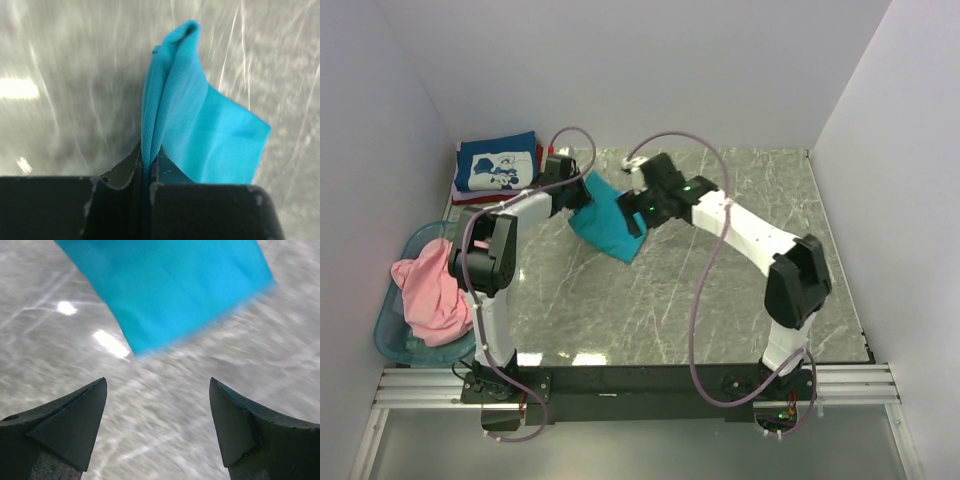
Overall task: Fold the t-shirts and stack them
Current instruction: Neatly place the folded tshirt to the corner
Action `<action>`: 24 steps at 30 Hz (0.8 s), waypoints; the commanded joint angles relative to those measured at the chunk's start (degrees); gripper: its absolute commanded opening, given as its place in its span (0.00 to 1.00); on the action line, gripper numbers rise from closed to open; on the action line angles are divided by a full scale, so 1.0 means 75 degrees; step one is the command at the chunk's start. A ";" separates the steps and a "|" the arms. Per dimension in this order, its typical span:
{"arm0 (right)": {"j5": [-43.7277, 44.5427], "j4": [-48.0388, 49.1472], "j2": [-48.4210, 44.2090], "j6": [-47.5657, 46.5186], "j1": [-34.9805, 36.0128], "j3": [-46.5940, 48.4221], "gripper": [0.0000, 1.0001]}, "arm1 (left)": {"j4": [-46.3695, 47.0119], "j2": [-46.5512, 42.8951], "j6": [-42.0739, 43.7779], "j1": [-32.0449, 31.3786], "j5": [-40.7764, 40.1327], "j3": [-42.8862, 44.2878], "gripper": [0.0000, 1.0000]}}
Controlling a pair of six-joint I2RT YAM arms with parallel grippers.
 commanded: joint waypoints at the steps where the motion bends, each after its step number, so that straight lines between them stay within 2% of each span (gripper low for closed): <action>1: -0.0016 -0.0314 -0.0808 -0.0384 -0.0321 -0.0358 0.89 | -0.0440 0.0304 0.1320 0.0167 -0.0539 0.1129 0.00; 5: -0.0017 -0.0208 -0.1243 -0.0525 -0.0604 -0.1025 0.91 | -0.0782 0.0761 0.1685 0.0611 -0.0411 0.2580 0.00; 10: -0.0016 -0.0138 -0.1419 -0.0549 -0.0674 -0.1237 0.92 | -0.1145 0.1195 0.2363 0.1115 0.0221 0.3987 0.00; 16: -0.0098 -0.0126 -0.1443 -0.0549 -0.0698 -0.1320 0.93 | -0.1790 0.1723 0.2856 0.1549 0.0316 0.5499 0.00; 24: -0.0192 -0.0162 -0.1454 -0.0572 -0.0686 -0.1367 0.94 | -0.1931 0.1747 0.3326 0.1855 0.0457 0.6041 0.00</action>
